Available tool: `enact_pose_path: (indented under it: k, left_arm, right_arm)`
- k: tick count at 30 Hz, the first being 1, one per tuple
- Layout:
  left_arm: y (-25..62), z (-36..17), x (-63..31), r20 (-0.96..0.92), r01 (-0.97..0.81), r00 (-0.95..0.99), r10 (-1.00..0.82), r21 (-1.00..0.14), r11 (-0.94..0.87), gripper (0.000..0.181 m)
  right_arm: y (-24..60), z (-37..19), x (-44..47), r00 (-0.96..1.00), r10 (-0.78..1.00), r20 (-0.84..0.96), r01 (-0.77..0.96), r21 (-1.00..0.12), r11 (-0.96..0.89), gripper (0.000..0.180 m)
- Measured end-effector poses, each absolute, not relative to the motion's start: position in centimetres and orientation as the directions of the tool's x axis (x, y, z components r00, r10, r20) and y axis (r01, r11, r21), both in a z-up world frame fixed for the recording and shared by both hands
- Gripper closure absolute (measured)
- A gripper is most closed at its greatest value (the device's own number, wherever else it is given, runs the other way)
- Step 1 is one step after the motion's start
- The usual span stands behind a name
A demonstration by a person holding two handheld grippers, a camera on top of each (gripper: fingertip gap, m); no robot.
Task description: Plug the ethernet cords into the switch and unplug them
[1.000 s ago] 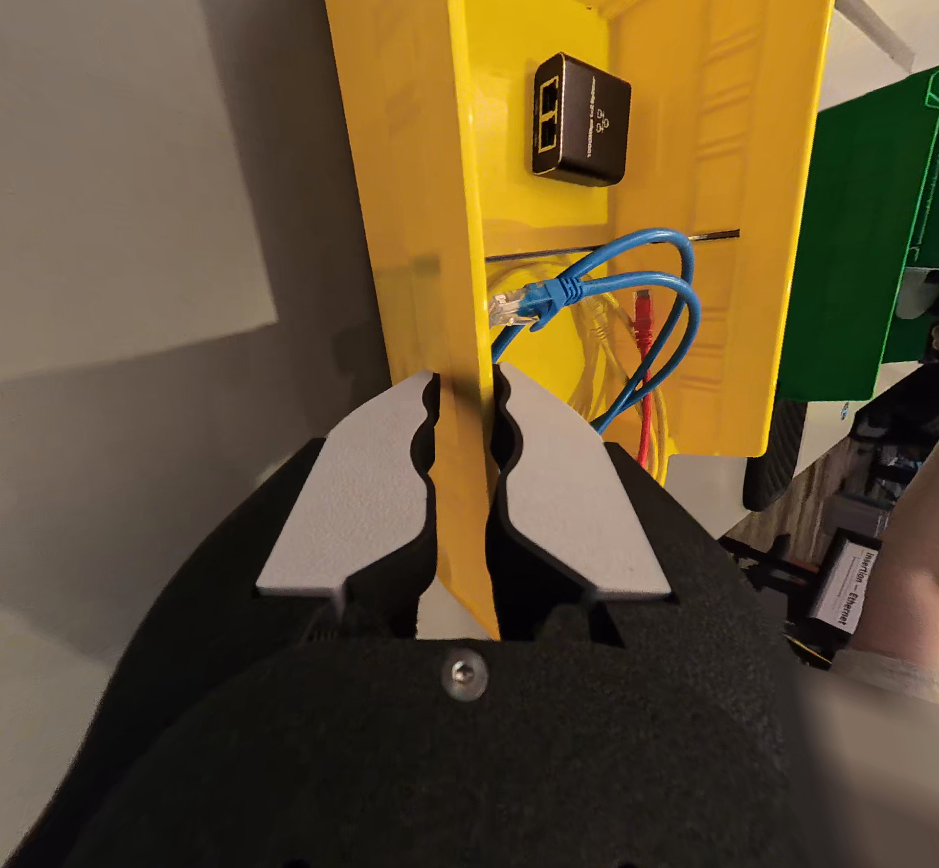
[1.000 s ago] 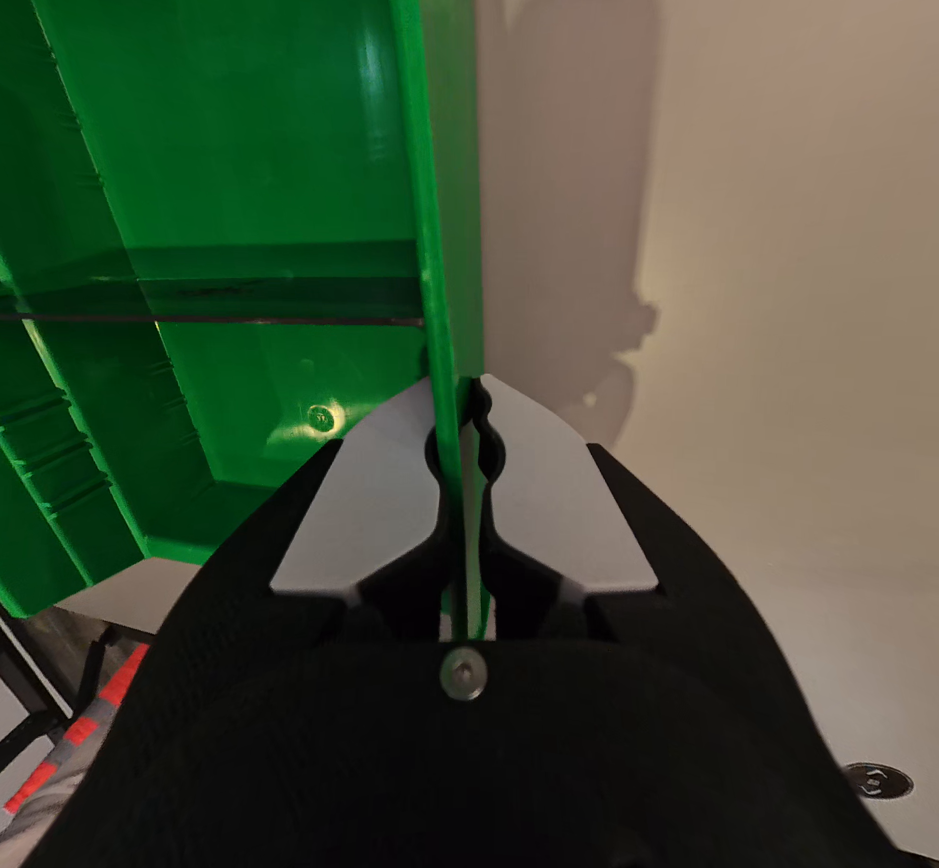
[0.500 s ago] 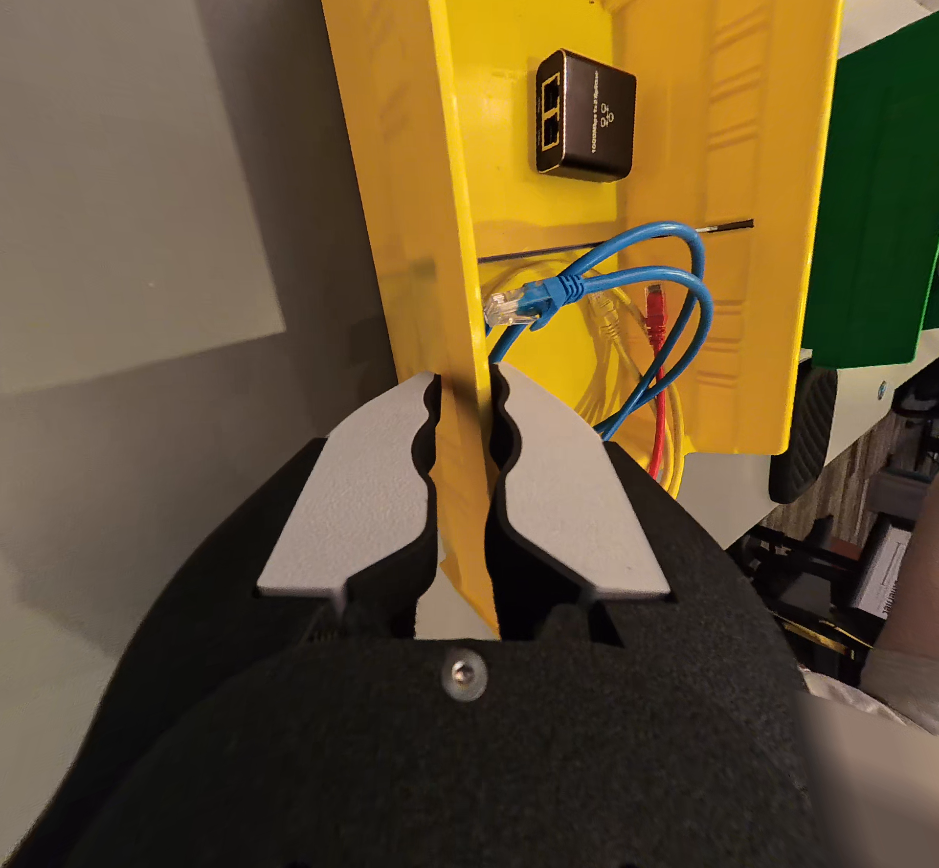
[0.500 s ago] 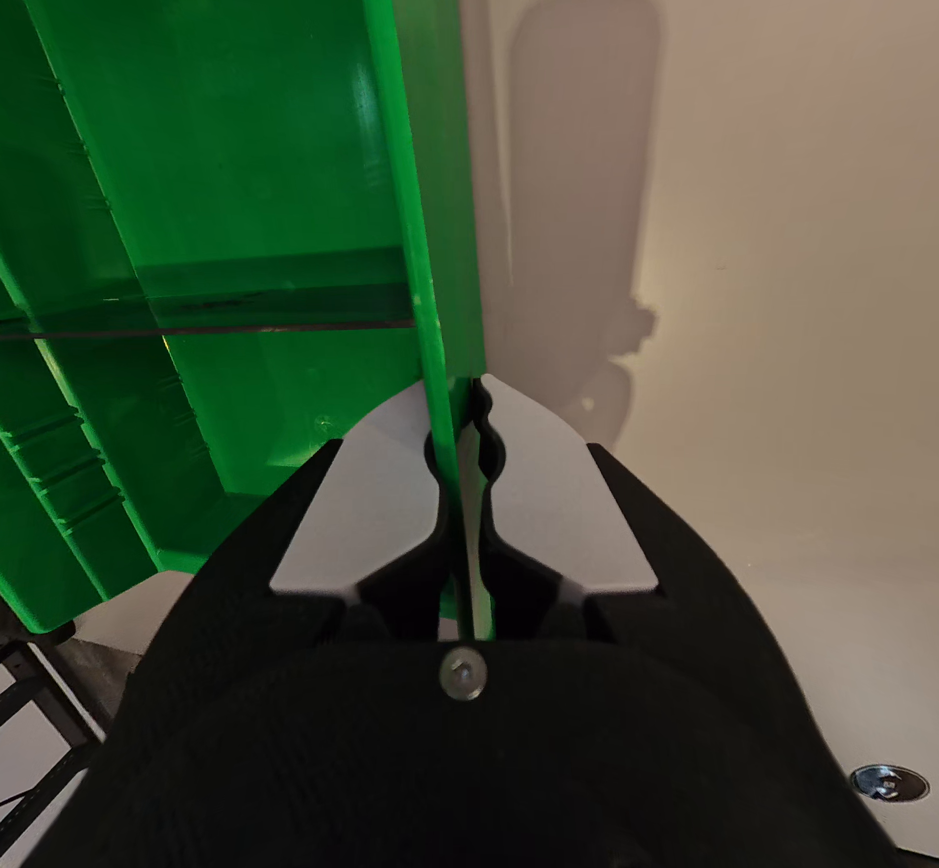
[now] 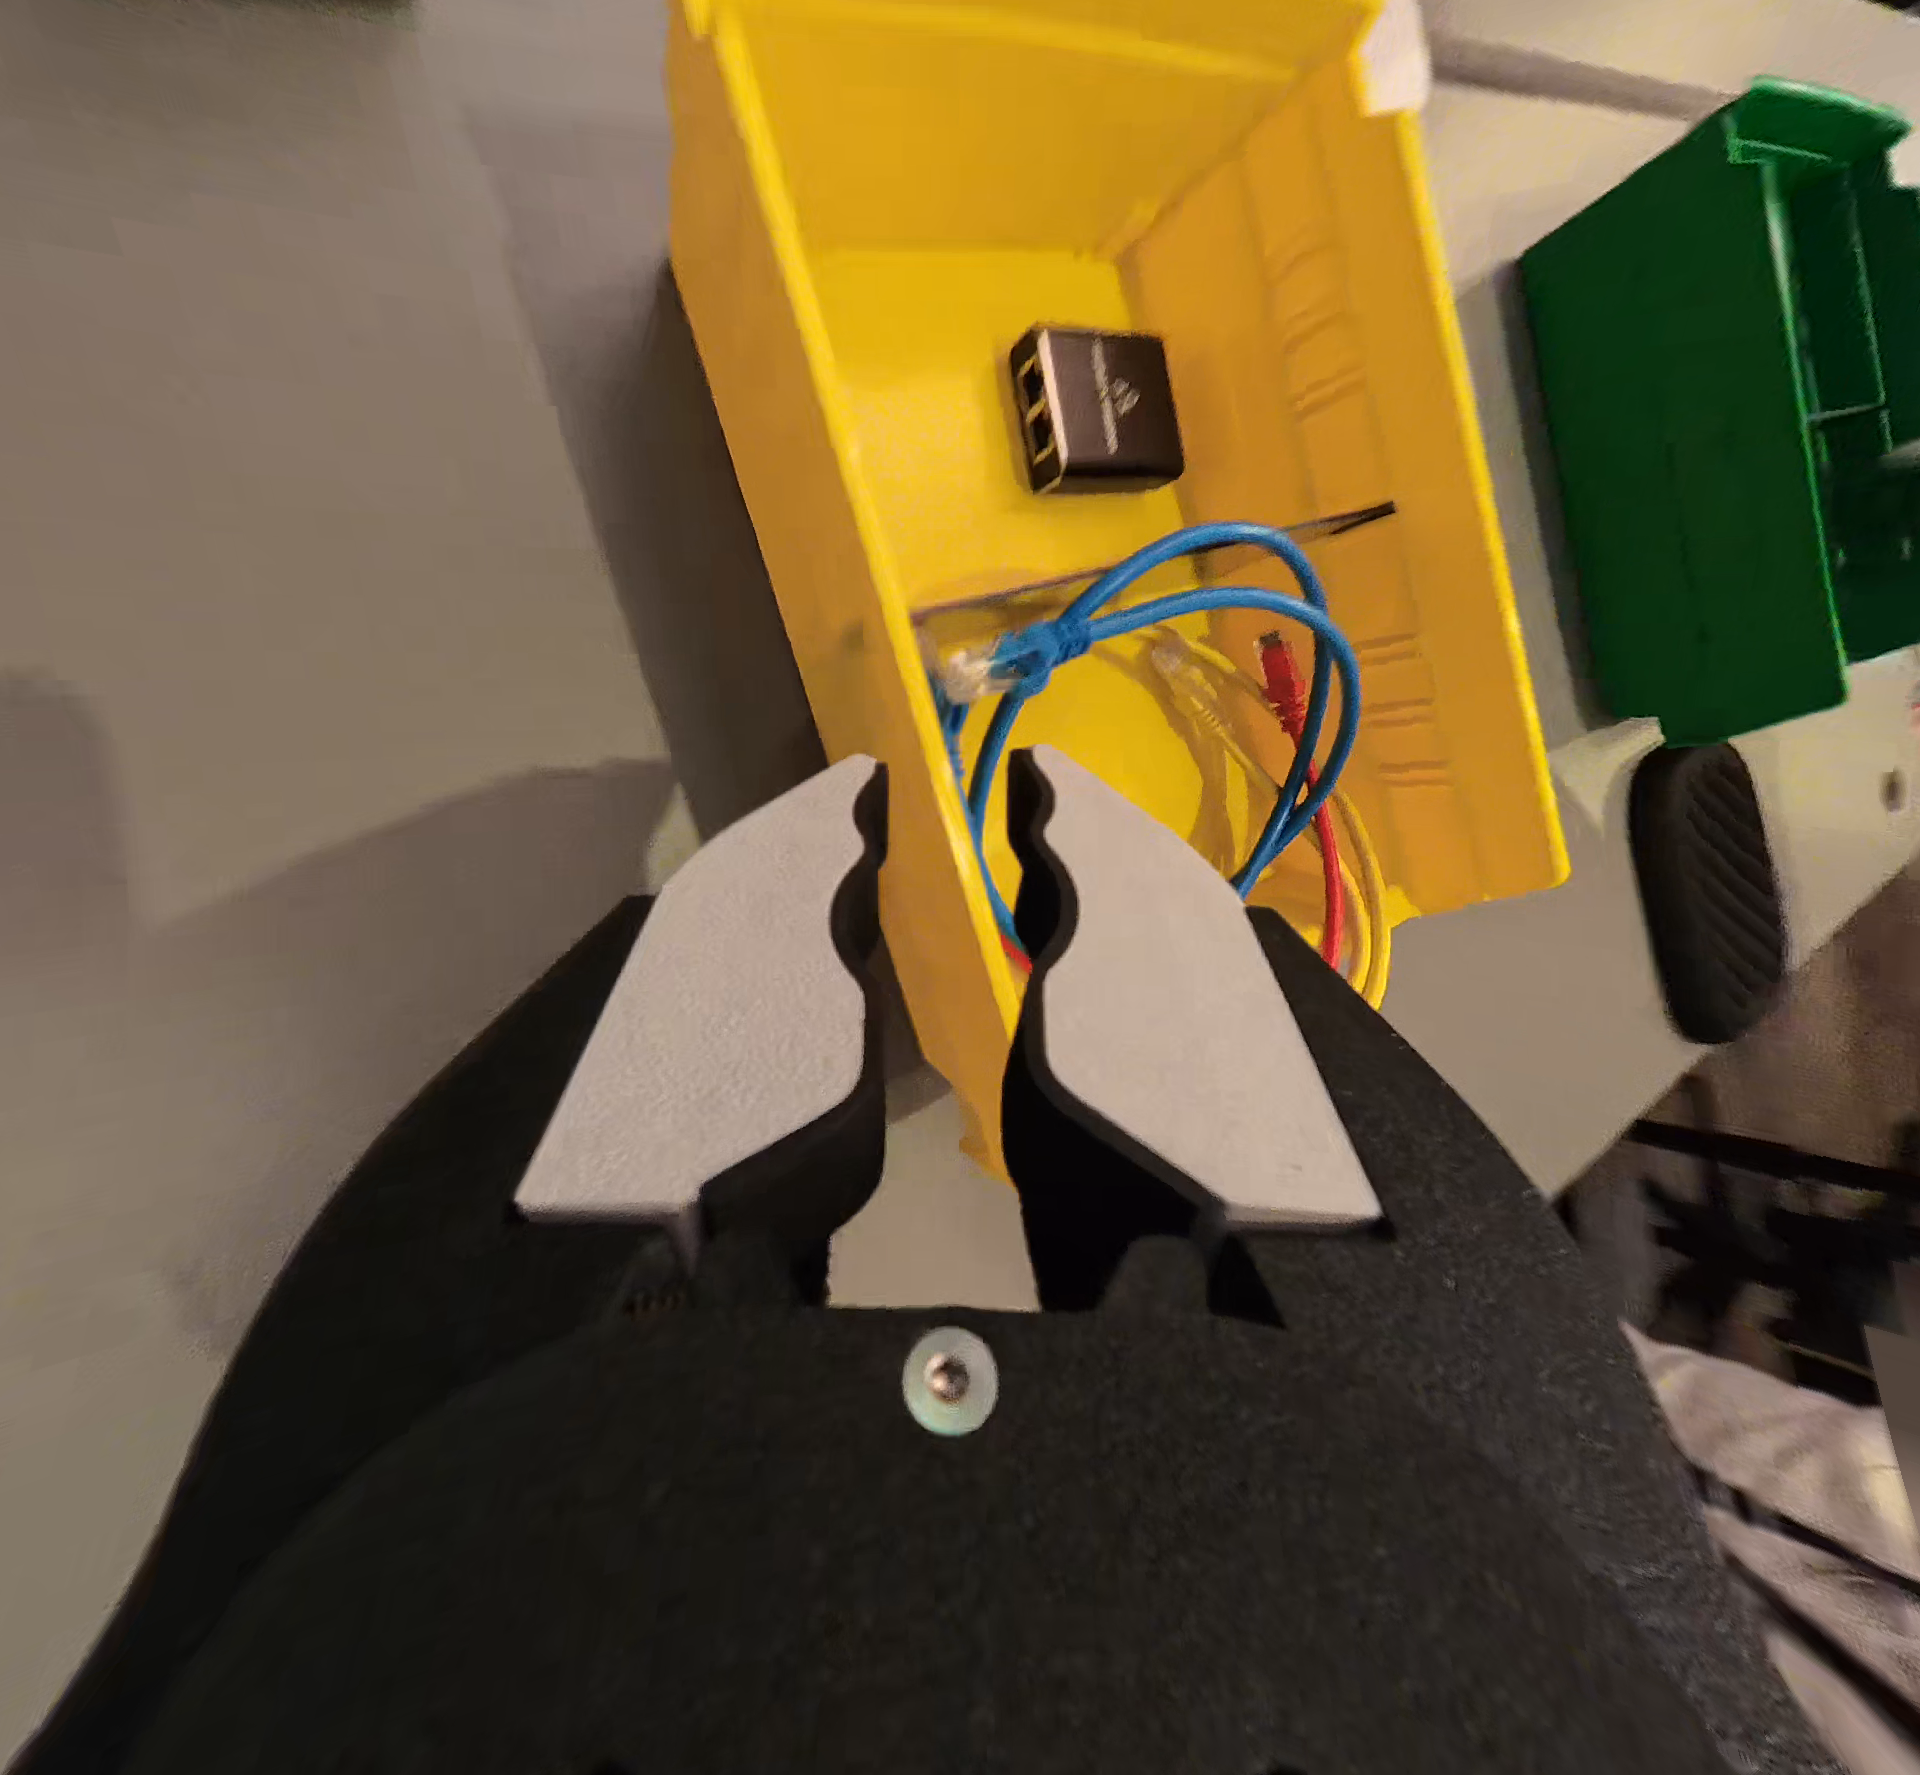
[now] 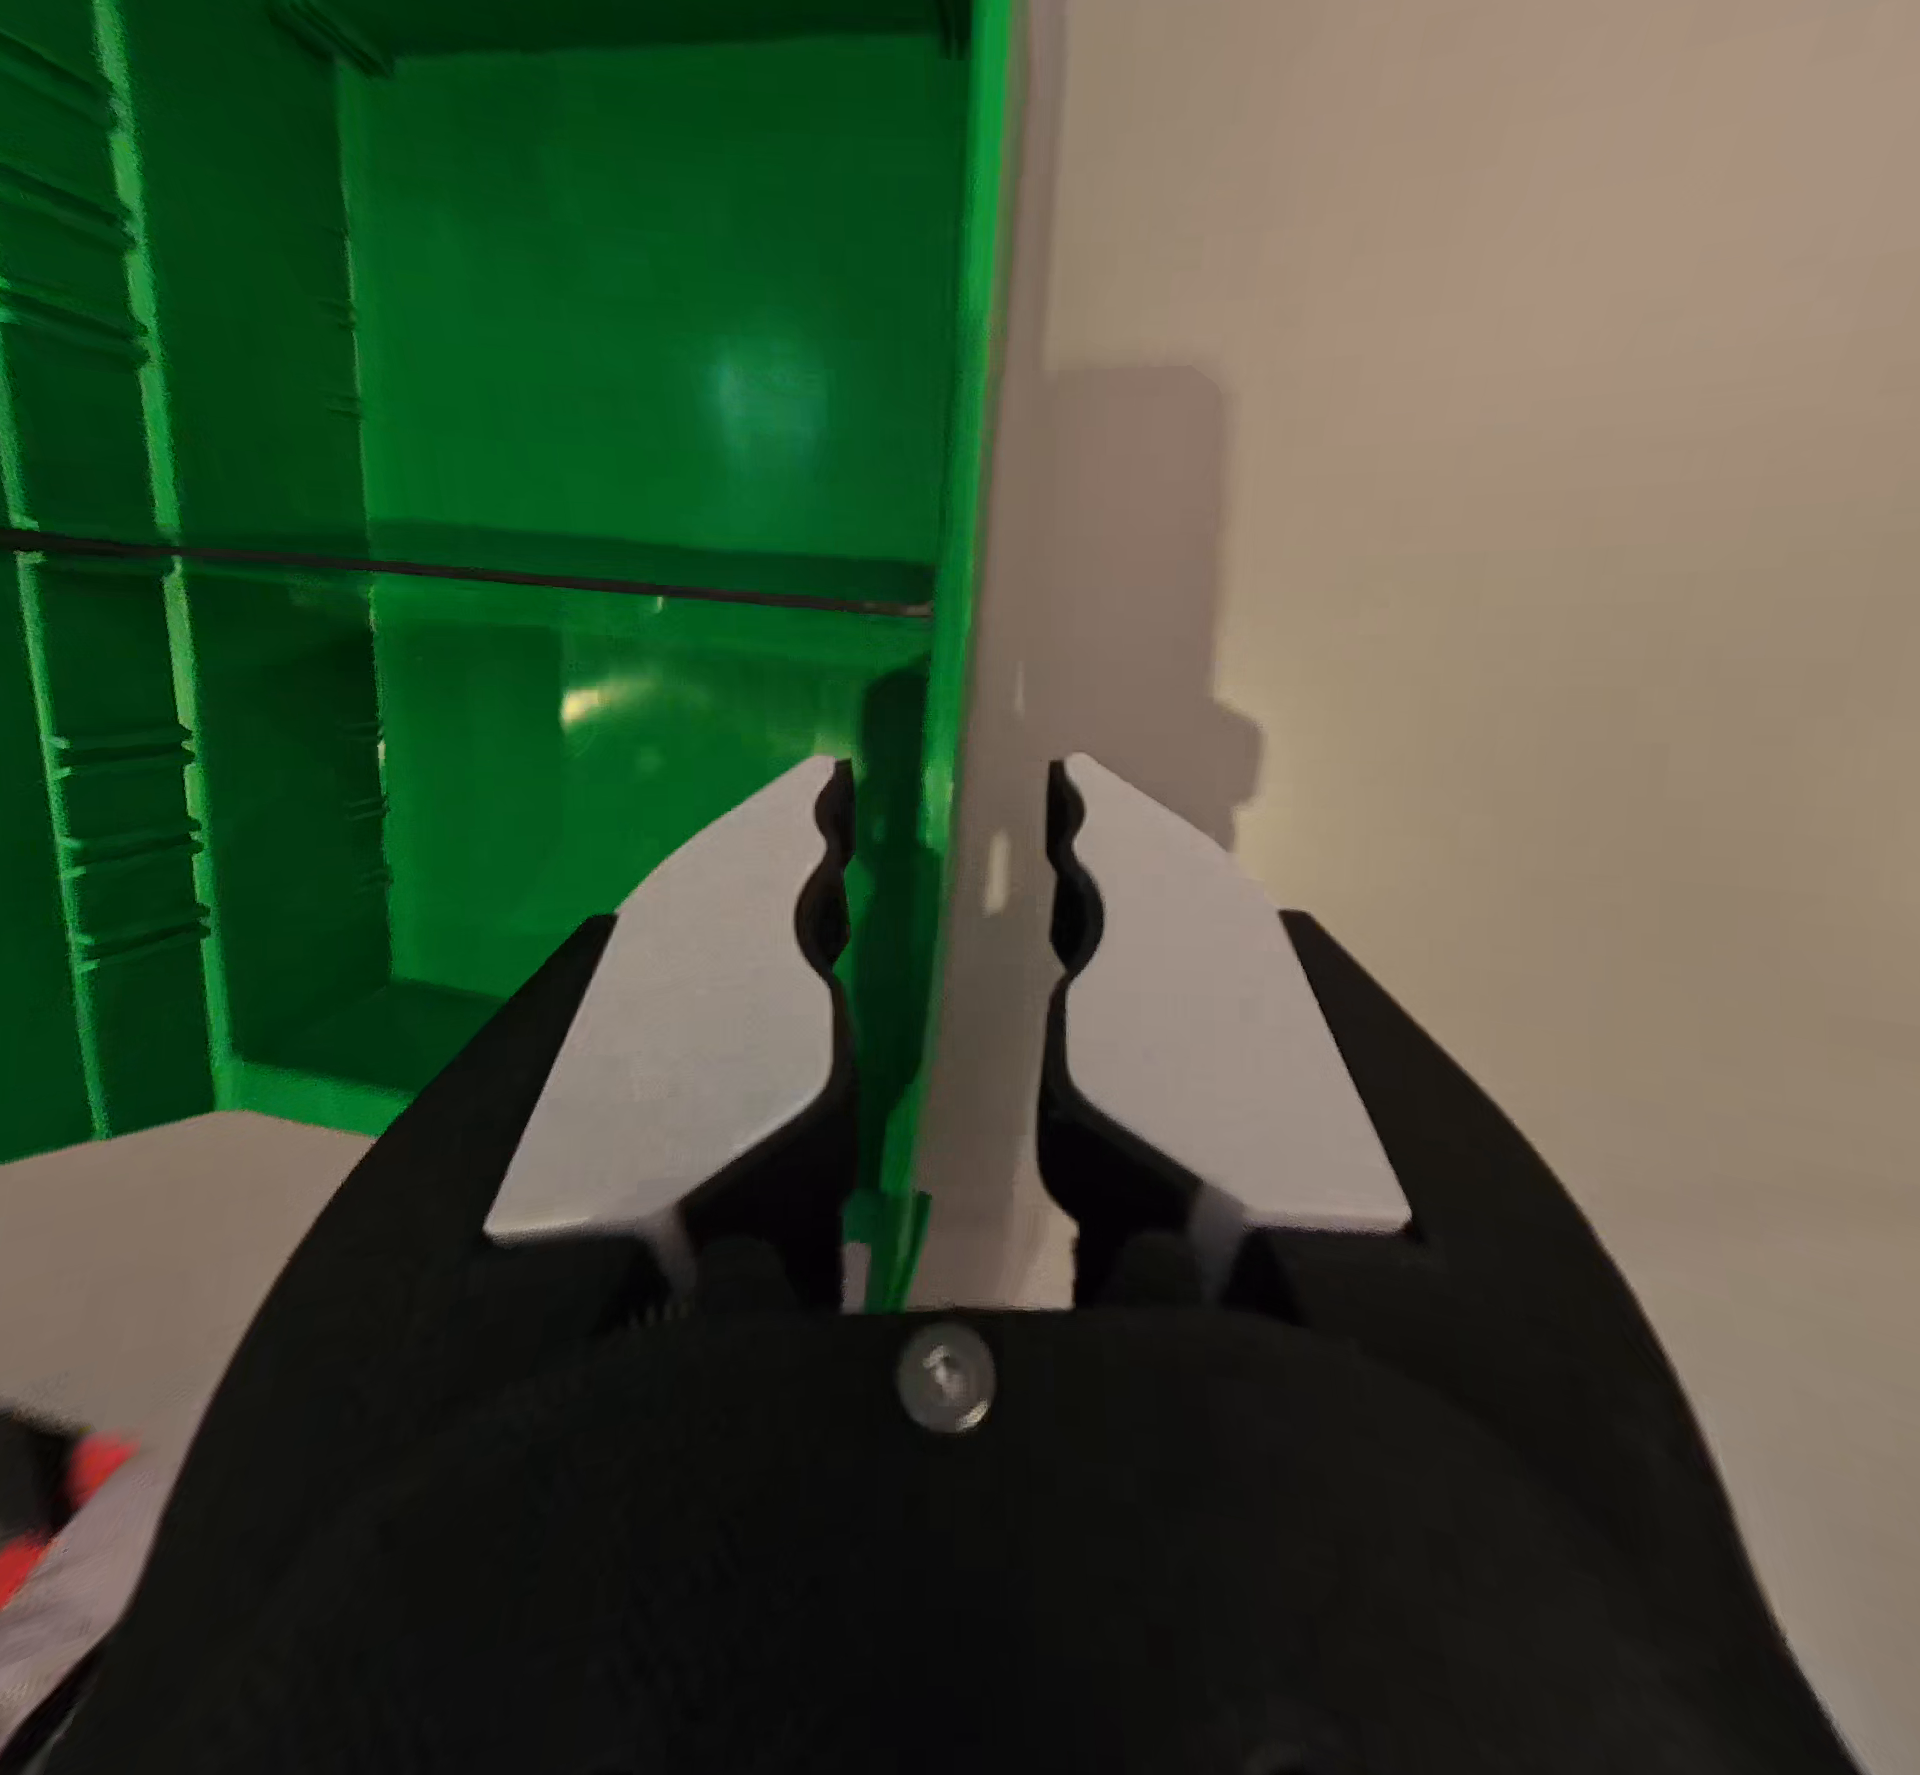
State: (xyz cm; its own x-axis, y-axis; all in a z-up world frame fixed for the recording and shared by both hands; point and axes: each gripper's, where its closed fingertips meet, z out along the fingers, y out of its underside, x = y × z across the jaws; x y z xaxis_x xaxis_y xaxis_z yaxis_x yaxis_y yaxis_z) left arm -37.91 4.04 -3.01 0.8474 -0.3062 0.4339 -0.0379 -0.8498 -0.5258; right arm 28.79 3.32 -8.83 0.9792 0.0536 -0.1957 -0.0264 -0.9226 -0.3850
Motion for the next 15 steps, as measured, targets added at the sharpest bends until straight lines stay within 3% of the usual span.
enact_pose_path:
  k: [4,7,9,11,15]
  left_arm:
    - [5.3,2.3,-36.1,0.087,-0.353,0.797,-0.597,-0.736,-0.578,0.155]
    - [7.3,3.3,-33.1,-0.262,-0.640,0.648,-0.716,-0.696,-0.325,0.134]
    - [8.7,2.3,-30.6,-0.376,-0.778,0.496,-0.782,-0.593,-0.208,0.134]
    - [10.0,0.5,-28.3,-0.353,-0.838,0.392,-0.849,-0.519,-0.171,0.132]
    - [12.0,-4.4,-25.9,-0.274,-0.931,0.192,-0.943,-0.354,-0.087,0.119]
  right_arm:
    - [4.9,-0.1,28.1,0.983,0.179,-0.048,0.090,-0.723,-0.685,0.136]
    - [5.4,9.2,22.4,0.920,0.386,0.067,0.175,-0.952,-0.250,0.129]
    - [4.5,13.9,18.7,0.877,0.463,0.124,0.146,-0.989,-0.011,0.129]
    - [3.7,16.8,15.3,0.831,0.520,0.195,0.130,-0.979,0.159,0.124]
    - [4.1,18.6,11.3,0.792,0.528,0.305,0.194,-0.947,0.255,0.123]
